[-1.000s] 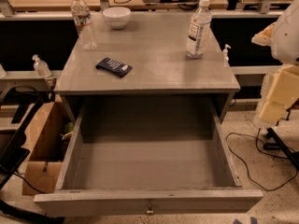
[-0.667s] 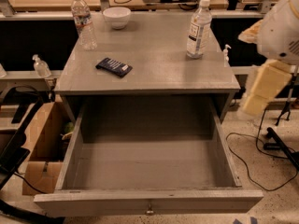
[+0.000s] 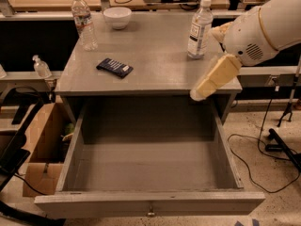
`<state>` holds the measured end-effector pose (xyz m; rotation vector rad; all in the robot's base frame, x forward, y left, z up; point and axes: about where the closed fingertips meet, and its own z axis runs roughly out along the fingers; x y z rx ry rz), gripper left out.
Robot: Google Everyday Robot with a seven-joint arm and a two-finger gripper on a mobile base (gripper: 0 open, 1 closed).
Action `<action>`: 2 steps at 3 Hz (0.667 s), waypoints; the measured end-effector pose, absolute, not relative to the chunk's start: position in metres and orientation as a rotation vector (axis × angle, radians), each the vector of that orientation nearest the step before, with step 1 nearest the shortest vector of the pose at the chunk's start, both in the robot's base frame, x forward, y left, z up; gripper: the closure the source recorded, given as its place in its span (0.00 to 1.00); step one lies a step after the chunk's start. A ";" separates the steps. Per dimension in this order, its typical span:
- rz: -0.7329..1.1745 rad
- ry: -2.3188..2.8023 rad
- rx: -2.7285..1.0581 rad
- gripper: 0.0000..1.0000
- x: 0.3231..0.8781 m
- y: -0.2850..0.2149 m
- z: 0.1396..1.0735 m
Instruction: Place rxbar blueberry into top drawer
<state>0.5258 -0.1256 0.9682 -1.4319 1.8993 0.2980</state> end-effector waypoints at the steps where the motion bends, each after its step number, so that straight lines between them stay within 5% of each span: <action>1: 0.361 1.808 -1.308 0.00 0.547 -0.092 0.972; 2: 0.318 1.751 -1.220 0.00 0.568 -0.086 0.990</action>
Offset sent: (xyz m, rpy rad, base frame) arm 0.0193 0.0314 0.0036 0.1302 -0.0574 -0.0230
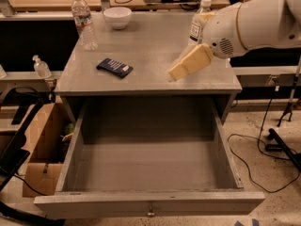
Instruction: Place rxbar blueberry into top drawer
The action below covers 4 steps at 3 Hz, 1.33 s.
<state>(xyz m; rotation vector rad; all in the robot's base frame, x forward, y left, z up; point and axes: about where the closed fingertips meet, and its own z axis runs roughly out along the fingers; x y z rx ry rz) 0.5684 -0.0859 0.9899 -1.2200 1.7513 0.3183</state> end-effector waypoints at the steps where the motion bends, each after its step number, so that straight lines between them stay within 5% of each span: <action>1: 0.318 1.751 -1.219 0.00 0.569 -0.086 0.990; 4: 0.321 1.659 -1.317 0.00 0.675 0.026 0.963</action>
Offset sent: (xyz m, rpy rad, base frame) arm 0.0813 0.0874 -0.0038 -0.0162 -0.1060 0.0957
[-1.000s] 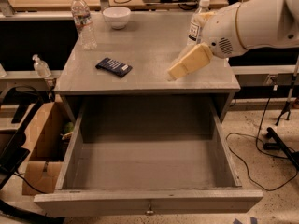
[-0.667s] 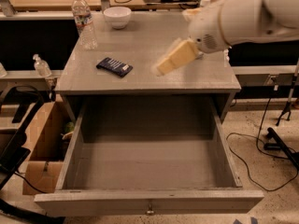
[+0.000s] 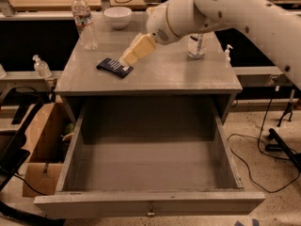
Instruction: Place rxbar blueberry into top drawer
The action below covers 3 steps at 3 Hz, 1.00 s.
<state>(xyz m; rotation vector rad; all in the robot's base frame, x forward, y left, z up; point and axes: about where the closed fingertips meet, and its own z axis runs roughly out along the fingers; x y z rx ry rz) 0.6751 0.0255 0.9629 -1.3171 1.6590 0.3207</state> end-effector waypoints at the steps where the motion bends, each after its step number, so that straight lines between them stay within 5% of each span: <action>1: 0.438 1.715 -1.304 0.00 0.692 0.055 0.924; 3: 0.603 1.777 -1.199 0.00 0.722 0.093 0.868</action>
Offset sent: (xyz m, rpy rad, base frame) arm 0.0529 0.0715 -0.1062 0.2036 0.3032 -0.0102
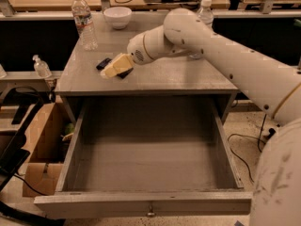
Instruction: Place rxbar blueberry into top drawer
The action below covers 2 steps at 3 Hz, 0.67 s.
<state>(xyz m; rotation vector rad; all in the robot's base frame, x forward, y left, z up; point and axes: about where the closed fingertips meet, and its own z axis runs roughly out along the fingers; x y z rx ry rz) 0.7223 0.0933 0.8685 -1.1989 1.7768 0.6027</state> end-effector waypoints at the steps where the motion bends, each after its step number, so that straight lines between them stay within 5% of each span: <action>1: 0.594 1.793 -1.184 0.00 0.735 0.105 0.849; 2: 0.579 1.833 -1.184 0.15 0.743 0.113 0.827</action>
Offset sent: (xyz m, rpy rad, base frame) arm 0.0318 0.0235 -0.0695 -0.0663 0.0596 -0.0648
